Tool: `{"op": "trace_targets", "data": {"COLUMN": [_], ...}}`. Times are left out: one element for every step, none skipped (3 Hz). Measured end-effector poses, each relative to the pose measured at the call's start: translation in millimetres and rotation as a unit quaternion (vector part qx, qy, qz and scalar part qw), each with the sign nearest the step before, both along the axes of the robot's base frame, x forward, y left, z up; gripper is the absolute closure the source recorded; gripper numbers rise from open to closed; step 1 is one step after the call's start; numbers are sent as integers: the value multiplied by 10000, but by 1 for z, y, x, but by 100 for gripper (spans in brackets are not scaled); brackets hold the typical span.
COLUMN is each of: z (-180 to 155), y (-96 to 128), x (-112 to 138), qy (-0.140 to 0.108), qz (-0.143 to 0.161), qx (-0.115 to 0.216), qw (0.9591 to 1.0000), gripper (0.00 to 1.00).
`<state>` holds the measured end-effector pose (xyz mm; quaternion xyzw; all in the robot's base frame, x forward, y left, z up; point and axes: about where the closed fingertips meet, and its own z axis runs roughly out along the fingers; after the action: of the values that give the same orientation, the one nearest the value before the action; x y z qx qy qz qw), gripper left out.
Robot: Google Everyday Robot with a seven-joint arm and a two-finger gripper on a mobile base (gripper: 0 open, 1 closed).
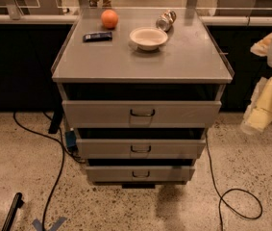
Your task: Open top drawer
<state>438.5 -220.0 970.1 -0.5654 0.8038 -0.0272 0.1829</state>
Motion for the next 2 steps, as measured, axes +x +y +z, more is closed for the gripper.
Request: {"op": "trace_targets", "data": {"z": [-15, -29], "y": [-5, -5], "x": [2, 6], "qy": [104, 257], "qz": [-579, -1010], "qx": [350, 676], "qw": [9977, 9923], "gripper": [0, 0]}}
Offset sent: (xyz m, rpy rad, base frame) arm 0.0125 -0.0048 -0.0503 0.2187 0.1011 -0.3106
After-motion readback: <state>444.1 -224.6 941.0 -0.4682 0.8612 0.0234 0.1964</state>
